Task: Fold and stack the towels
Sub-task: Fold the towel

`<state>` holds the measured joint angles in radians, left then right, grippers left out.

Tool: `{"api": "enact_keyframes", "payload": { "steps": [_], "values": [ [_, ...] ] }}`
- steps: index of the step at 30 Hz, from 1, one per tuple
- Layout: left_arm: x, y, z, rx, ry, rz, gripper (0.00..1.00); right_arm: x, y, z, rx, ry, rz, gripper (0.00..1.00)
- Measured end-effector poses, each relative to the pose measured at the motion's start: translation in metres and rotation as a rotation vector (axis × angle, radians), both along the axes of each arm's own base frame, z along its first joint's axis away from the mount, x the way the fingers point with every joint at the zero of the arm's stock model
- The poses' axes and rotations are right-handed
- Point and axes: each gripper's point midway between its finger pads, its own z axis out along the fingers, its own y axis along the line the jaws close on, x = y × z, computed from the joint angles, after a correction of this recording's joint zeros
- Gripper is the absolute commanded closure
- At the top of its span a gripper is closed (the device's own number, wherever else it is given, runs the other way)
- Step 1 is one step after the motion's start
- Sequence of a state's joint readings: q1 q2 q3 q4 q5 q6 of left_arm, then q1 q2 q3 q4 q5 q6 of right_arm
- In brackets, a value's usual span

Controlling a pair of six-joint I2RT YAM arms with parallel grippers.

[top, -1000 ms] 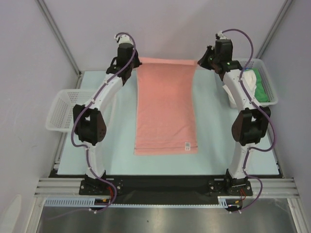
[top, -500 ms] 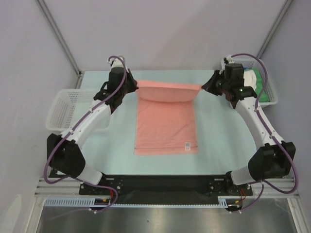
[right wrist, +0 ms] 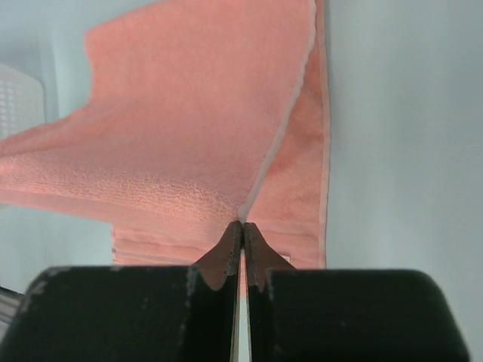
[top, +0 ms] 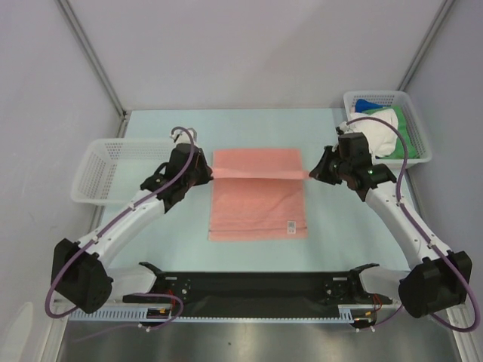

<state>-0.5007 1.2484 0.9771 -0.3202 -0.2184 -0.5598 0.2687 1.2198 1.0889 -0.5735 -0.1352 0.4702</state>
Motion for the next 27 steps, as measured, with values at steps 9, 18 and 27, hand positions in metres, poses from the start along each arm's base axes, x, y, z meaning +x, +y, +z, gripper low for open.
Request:
{"api": "enact_keyframes", "payload": {
  "steps": [9, 18, 27],
  "values": [
    [-0.050, 0.005, -0.045, 0.013, 0.121, -0.031, 1.00, -0.043, -0.001, -0.041, -0.041, 0.097, 0.017, 1.00],
    [-0.075, 0.007, -0.062, -0.004, 0.170, -0.074, 1.00, -0.071, -0.001, -0.075, -0.048, 0.169, 0.034, 1.00],
    [-0.092, 0.008, -0.086, 0.002, 0.249, -0.098, 1.00, -0.085, 0.000, -0.097, -0.046, 0.229, 0.038, 1.00]
  ]
}}
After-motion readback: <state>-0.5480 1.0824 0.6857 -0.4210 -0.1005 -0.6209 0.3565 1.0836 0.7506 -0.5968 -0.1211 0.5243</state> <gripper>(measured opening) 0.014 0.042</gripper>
